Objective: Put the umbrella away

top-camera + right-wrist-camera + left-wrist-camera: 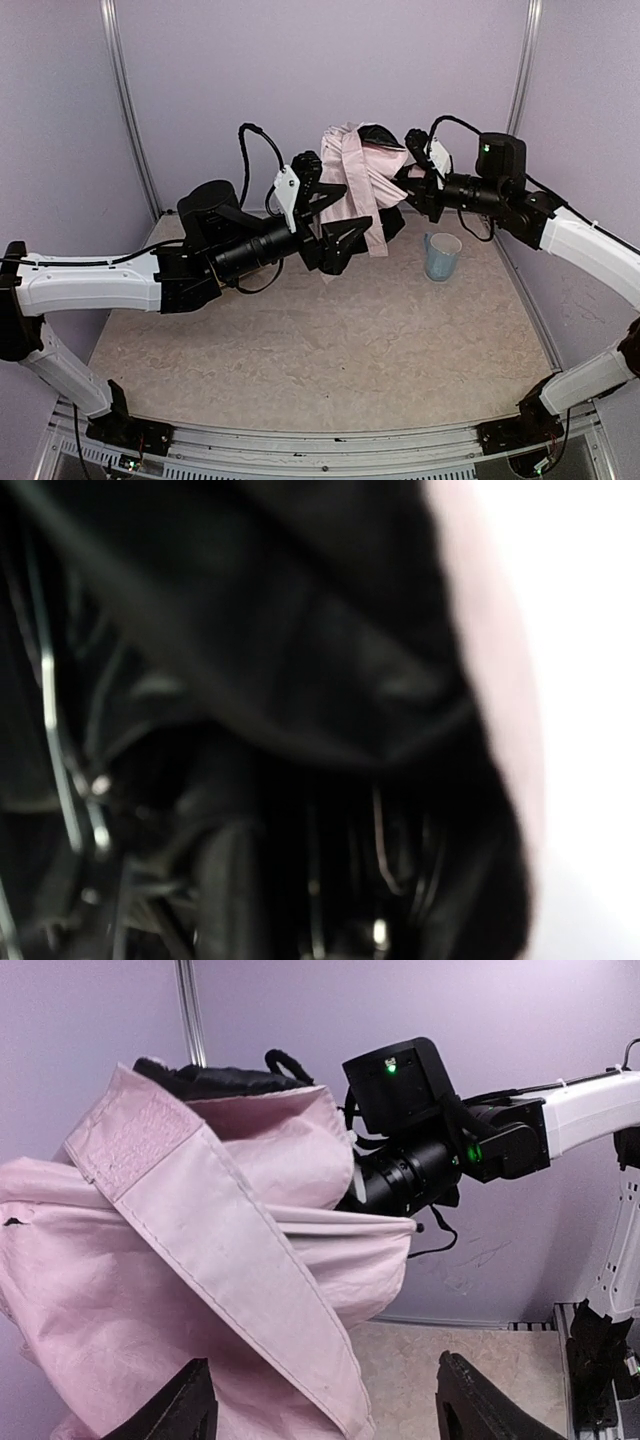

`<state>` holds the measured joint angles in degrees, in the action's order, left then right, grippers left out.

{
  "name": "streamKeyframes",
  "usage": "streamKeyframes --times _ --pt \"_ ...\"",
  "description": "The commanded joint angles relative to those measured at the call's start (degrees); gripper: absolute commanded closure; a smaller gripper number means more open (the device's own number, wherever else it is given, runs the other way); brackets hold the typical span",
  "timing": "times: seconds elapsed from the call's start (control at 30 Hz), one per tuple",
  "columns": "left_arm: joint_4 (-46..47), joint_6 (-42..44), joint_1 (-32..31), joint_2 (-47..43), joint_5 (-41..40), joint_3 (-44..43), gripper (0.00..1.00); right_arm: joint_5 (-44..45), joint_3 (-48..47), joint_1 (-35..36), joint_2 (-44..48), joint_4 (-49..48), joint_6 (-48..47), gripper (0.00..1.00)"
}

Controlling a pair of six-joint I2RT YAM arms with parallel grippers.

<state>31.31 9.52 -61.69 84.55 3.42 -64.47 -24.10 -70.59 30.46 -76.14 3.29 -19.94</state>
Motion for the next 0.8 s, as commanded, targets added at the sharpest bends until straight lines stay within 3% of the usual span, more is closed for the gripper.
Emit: streamKeyframes --times 0.0,0.1,0.17,0.23,0.33,0.4,0.5,0.63,0.77 --pt "1.48 -2.51 0.91 0.39 -1.07 0.70 0.24 -1.68 -1.50 2.32 2.57 -3.82 -1.08 1.00" --pt "2.54 -2.39 0.96 1.19 -0.05 0.70 0.24 -1.57 -1.32 4.08 2.49 -3.79 -2.24 1.00" --pt "4.25 -2.41 0.88 1.48 2.26 1.09 0.31 -1.33 -1.23 5.06 2.41 -4.00 -2.67 1.00" --pt "5.29 -2.42 0.79 1.63 4.10 1.57 0.46 -1.73 -1.11 5.22 2.46 -4.43 -2.44 1.00" --pt "6.64 -2.08 0.48 0.23 6.00 3.44 0.83 -1.56 -0.84 5.20 2.95 -4.78 -2.21 1.00" --pt "7.42 -1.30 0.21 -1.75 7.70 5.54 0.93 0.24 -0.72 5.23 3.24 -4.70 -2.42 1.00" --pt "5.58 0.15 -0.62 -4.62 10.70 7.58 1.00 4.04 -1.03 4.72 2.83 -4.29 -2.65 1.00" --pt "-0.98 2.68 -2.59 -7.12 12.83 8.20 1.00 7.24 -3.04 2.84 1.73 -3.95 0.05 1.00" --pt "-6.94 5.26 -4.05 -10.42 13.42 11.84 1.00 4.12 -5.28 -1.92 2.26 -4.06 4.22 1.00"
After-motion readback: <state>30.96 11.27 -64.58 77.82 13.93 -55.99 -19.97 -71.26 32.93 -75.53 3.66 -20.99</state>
